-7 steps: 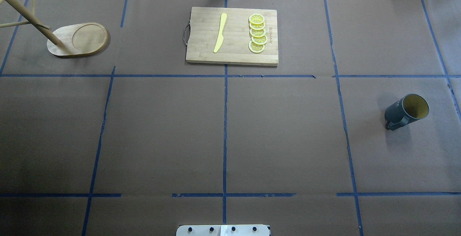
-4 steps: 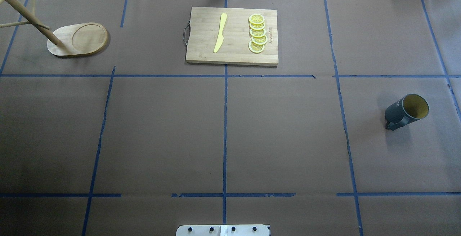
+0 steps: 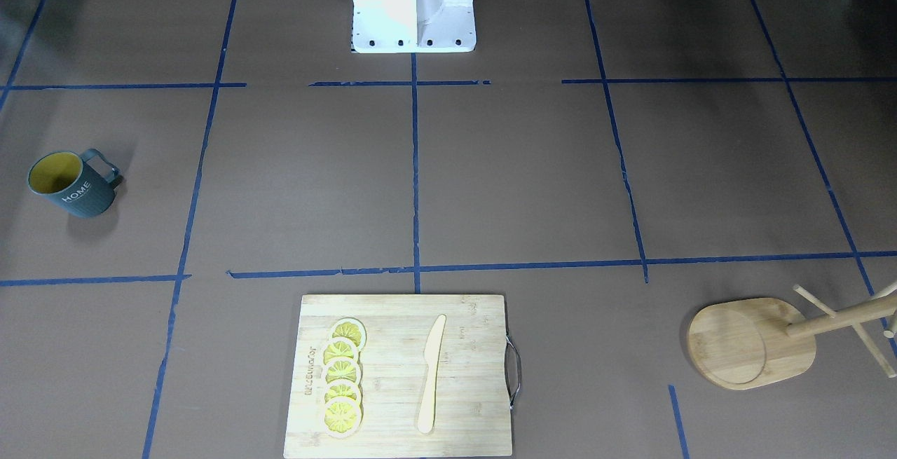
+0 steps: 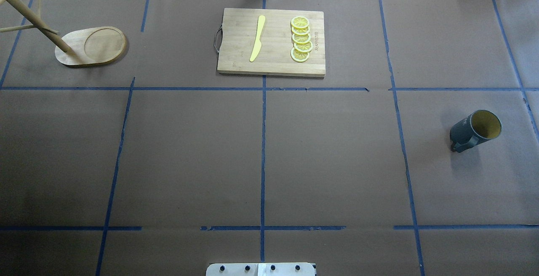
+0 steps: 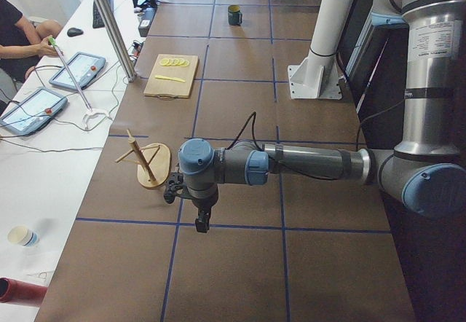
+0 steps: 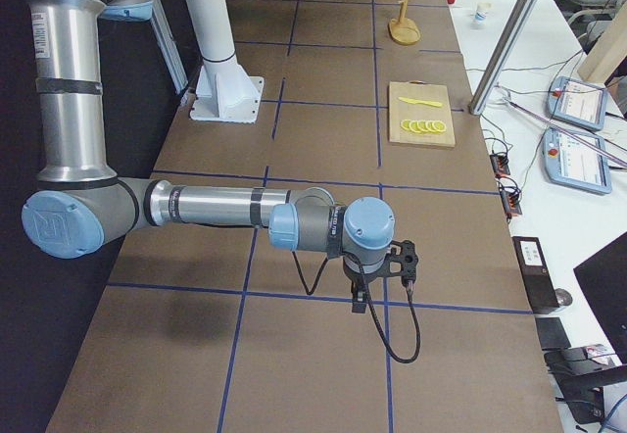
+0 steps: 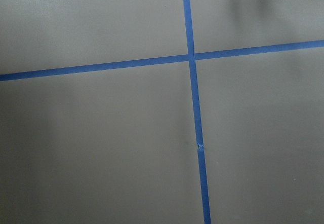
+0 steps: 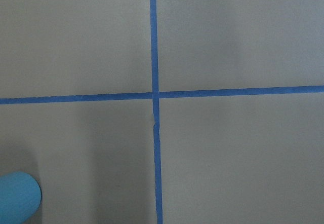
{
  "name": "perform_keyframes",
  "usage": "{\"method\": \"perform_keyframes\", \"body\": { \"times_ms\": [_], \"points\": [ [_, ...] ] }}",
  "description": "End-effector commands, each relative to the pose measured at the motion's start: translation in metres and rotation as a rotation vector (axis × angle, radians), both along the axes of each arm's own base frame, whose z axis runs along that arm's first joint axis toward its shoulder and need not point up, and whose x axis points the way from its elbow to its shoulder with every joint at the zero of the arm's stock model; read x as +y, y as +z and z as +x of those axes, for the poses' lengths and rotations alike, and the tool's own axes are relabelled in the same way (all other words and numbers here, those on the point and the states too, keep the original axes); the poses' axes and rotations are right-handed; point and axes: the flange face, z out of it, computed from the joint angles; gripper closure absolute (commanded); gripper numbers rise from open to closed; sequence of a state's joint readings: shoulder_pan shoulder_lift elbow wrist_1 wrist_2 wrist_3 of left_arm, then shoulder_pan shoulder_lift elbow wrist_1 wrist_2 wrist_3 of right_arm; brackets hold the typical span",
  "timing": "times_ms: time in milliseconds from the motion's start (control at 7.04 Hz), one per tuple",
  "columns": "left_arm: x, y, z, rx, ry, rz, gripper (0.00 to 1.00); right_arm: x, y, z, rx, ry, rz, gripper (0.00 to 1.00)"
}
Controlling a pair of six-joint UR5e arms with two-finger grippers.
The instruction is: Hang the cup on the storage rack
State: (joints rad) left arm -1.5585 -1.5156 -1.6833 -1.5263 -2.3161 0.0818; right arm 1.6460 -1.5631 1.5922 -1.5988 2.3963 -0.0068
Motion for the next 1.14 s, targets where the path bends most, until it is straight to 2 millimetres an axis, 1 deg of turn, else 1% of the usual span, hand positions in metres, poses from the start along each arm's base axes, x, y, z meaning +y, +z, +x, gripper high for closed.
{"method": "perform_keyframes", "body": {
  "times_ms": [0, 142, 284, 426, 568, 711, 853, 995],
  "points": [
    [0.000, -0.004, 0.000, 0.000, -0.002, 0.006, 0.00, -0.007, -0.009, 0.001, 0.003, 0.003, 0.014, 0.00],
    [0.000, -0.009, 0.000, 0.000, -0.002, 0.016, 0.00, -0.007, -0.011, 0.000, 0.000, 0.007, 0.021, 0.00],
    [0.001, -0.016, 0.000, -0.001, -0.003, 0.029, 0.00, -0.004, -0.025, -0.003, -0.005, 0.039, 0.012, 0.00],
    [0.001, -0.020, -0.001, -0.001, -0.004, 0.038, 0.00, 0.014, -0.079, -0.024, -0.019, 0.123, 0.005, 0.01],
    [0.003, -0.023, -0.001, -0.001, -0.005, 0.042, 0.00, 0.042, -0.112, -0.069, -0.037, 0.135, -0.049, 0.01],
    [0.003, -0.022, -0.001, -0.001, -0.005, 0.041, 0.00, 0.045, -0.129, -0.102, -0.048, 0.160, -0.056, 0.01],
    [0.003, -0.024, -0.002, -0.001, -0.007, 0.044, 0.00, 0.061, -0.120, -0.142, -0.044, 0.162, -0.034, 0.00],
    [0.003, -0.024, -0.001, -0.001, -0.005, 0.044, 0.00, 0.068, -0.117, -0.173, -0.038, 0.164, -0.023, 0.00]
  ]
}}
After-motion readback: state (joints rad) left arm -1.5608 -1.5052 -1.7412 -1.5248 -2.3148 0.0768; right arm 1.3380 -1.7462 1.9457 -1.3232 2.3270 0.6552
